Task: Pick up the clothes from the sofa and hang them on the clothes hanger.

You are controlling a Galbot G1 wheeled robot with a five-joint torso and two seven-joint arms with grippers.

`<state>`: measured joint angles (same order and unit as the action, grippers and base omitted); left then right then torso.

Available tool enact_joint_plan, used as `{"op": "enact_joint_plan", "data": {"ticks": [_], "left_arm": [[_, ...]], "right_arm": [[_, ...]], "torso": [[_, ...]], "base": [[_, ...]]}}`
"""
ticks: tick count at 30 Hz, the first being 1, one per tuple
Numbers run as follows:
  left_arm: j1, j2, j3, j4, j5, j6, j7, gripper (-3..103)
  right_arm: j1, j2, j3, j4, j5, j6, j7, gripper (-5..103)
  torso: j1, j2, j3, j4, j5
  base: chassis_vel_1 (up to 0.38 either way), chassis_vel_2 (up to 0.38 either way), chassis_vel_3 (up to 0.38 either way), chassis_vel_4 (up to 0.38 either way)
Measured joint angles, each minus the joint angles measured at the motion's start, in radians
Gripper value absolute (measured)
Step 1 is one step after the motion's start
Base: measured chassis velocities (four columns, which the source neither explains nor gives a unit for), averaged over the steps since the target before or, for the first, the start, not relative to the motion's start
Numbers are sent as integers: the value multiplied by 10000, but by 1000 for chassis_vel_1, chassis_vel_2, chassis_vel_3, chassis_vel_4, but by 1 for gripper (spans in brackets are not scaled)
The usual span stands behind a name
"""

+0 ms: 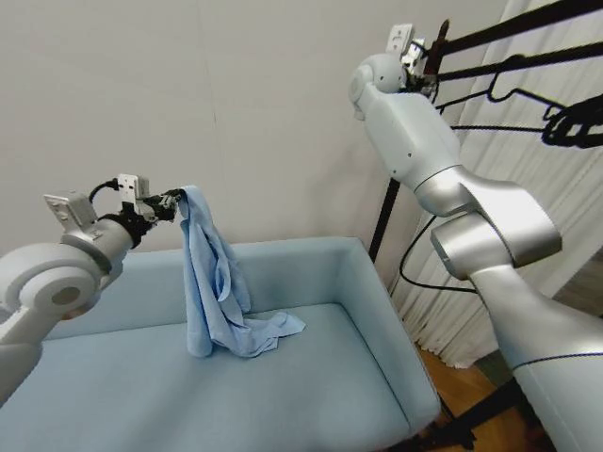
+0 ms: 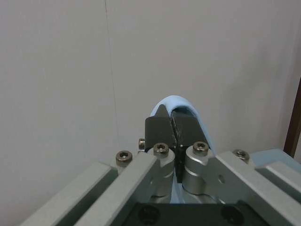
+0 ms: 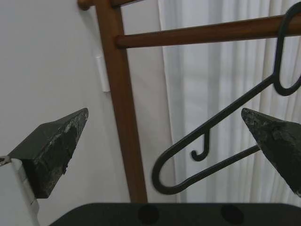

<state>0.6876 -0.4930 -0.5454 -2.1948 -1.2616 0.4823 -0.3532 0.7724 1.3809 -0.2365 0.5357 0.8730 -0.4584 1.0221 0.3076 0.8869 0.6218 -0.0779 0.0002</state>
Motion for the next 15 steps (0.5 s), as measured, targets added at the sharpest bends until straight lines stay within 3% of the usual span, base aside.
{"op": "enact_joint_plan", "data": {"ticks": [15], "left_arm": [[-61, -650, 409, 238, 453, -36, 224, 0]], "right_arm": [[197, -453, 488, -1230, -744, 106, -1042, 100]], "torso": [[0, 0, -1, 0, -1]], "base": [[0, 0, 0, 0]]}}
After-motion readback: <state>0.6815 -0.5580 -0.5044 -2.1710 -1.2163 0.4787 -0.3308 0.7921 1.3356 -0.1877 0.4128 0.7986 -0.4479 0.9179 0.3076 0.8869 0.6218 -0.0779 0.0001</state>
